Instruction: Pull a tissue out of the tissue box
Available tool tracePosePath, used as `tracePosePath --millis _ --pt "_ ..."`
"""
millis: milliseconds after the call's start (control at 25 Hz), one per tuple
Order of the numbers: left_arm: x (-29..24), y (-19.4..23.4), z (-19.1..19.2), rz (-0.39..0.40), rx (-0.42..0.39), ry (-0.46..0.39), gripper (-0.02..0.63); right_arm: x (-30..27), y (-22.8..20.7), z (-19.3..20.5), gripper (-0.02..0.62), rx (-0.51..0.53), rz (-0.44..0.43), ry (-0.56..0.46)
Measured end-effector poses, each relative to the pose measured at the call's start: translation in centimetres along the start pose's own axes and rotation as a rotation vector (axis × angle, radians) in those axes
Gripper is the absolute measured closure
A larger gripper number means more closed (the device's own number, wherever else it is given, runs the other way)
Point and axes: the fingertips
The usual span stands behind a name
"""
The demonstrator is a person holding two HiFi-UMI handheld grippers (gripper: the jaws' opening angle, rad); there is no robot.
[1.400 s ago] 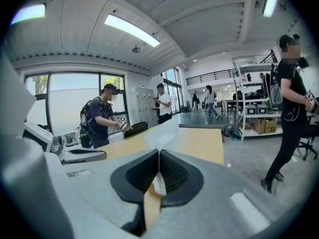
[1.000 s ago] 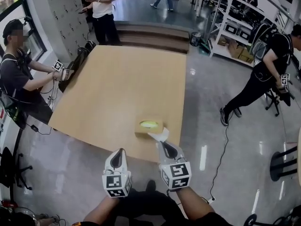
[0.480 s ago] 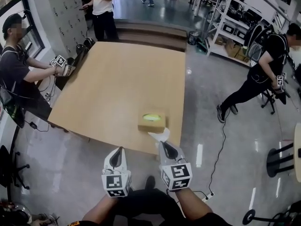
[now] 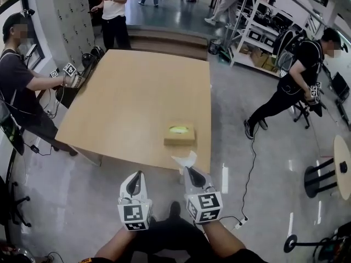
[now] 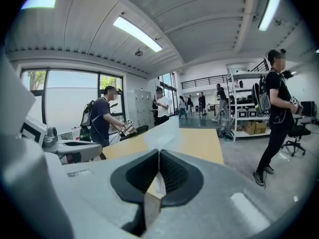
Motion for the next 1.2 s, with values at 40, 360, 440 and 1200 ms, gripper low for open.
tracePosePath --millis 40,360,440,1200 --pt "0.6 0.4 0.2 0.003 0.002 0.001 0.588 0.4 0.6 0.2 0.595 -0.003 0.007 0.002" --pt "3.9 0.7 1.1 0.071 0.036 -0.002 0.588 4.1 4.1 1.7 0.595 -0.011 0.052 0.010" --pt "4.5 0.1 0.9 0.083 0.046 -0.006 0.589 5.1 4.3 2.1 0.595 -0.010 0.057 0.010" --pt "4.2 -6.7 2.2 0.064 0.024 0.007 0.589 10.3 -0.9 2.8 0.598 0.004 0.020 -0.011"
Point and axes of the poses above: the fingertips, and each gripper's own axes: x backward along the fingers, y to its left, z out of its underside, and after that the axes turned 1 degree about -y, right-handed
